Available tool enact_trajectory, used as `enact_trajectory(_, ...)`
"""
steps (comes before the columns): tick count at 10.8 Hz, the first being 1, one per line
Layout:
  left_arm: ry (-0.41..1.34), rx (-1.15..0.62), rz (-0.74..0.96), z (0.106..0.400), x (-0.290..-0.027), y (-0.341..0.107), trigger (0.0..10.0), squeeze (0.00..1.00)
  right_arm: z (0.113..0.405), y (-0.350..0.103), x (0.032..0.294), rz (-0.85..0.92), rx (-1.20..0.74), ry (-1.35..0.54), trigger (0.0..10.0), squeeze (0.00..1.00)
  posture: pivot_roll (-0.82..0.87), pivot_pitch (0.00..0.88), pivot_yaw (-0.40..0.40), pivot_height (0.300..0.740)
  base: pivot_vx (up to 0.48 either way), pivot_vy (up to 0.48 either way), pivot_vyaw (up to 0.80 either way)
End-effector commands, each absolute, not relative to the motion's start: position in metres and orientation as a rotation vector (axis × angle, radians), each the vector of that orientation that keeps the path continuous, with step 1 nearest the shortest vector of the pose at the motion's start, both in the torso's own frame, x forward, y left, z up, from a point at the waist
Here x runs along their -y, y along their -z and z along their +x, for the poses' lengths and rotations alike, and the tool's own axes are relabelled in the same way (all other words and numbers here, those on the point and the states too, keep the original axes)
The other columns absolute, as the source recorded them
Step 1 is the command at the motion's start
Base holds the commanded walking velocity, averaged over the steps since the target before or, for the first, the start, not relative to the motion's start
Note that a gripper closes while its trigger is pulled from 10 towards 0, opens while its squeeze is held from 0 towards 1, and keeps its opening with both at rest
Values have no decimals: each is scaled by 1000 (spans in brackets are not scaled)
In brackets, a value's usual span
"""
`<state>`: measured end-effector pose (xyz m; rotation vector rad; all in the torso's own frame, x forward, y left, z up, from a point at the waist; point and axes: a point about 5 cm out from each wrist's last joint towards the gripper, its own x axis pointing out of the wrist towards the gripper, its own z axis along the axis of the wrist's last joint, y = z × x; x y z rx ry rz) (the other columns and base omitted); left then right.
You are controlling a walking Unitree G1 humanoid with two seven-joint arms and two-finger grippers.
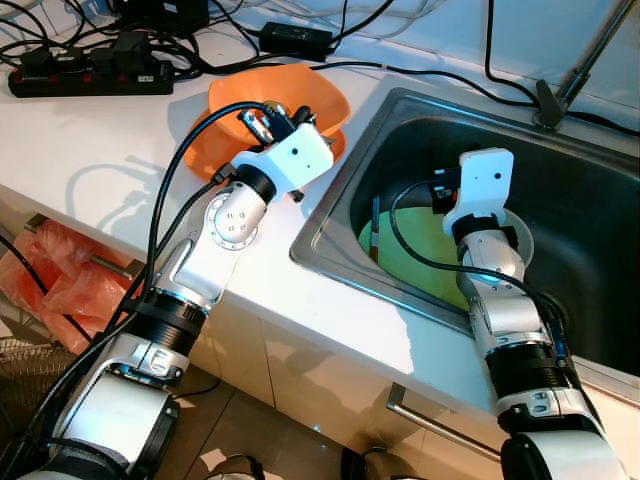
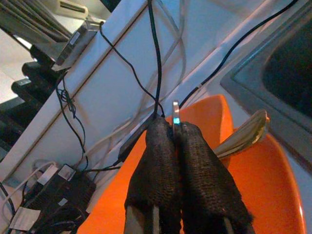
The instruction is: Kitchen organization
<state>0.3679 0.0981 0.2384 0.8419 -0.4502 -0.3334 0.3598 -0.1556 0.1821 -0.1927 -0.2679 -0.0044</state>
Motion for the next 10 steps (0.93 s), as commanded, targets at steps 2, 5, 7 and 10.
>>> enact_trajectory(2, 340, 455, 840, 367, -98, -239, 0, 0, 357, -167, 155, -190, 217, 3, 10000, 0, 67, 142, -35, 740, 0, 0, 0)
enact_trajectory(5, 329, 459, 840, 367, -99, -242, 10000, 0, 358, -166, 154, -192, 216, -1, 10000, 0, 67, 142, -35, 740, 0, 0, 0)
enact_trajectory(7, 337, 464, 835, 366, -99, -246, 10000, 0, 358, -166, 154, -193, 215, -2, 10000, 0, 67, 142, -35, 740, 0, 0, 0)
enact_trajectory(10, 537, 382, 687, 356, -99, -248, 10000, 0, 358, -166, 154, -195, 212, -4, 10000, 0, 67, 142, -35, 740, 0, 0, 0)
